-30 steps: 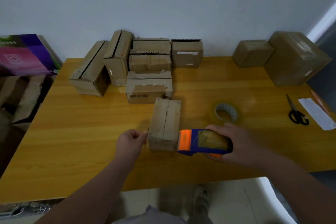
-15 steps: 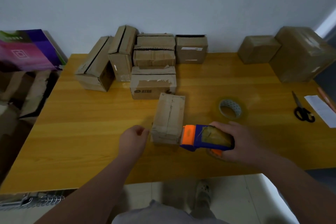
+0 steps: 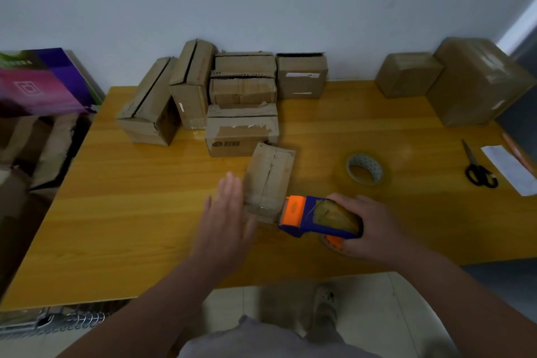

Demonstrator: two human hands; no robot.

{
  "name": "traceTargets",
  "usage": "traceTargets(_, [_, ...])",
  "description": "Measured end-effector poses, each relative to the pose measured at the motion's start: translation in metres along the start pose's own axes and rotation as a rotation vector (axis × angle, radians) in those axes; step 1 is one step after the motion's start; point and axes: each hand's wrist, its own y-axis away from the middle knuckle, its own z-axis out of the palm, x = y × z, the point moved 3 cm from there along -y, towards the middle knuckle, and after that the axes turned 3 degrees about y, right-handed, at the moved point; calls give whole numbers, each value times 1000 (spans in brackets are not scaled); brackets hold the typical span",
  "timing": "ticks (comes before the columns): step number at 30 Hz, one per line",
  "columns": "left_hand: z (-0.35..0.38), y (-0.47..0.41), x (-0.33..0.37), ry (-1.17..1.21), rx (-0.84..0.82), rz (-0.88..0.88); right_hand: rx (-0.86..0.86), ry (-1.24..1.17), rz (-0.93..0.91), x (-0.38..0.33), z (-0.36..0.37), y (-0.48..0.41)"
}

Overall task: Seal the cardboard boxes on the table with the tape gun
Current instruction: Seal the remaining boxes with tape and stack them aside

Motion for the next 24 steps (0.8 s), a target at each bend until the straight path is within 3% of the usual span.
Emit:
traceTargets(2, [10, 1, 3, -256, -115, 102, 4, 20, -3, -3, 1, 0])
traceTargets(5, [17, -2, 8, -382, -194, 156, 7, 41, 14, -4, 1, 1])
traceTargets(13, [16, -11, 27, -341, -328, 349, -5, 52, 60, -6, 0, 2])
traceTargets(24, [11, -16, 22, -345, -340, 383, 31, 64, -81, -3, -47, 22])
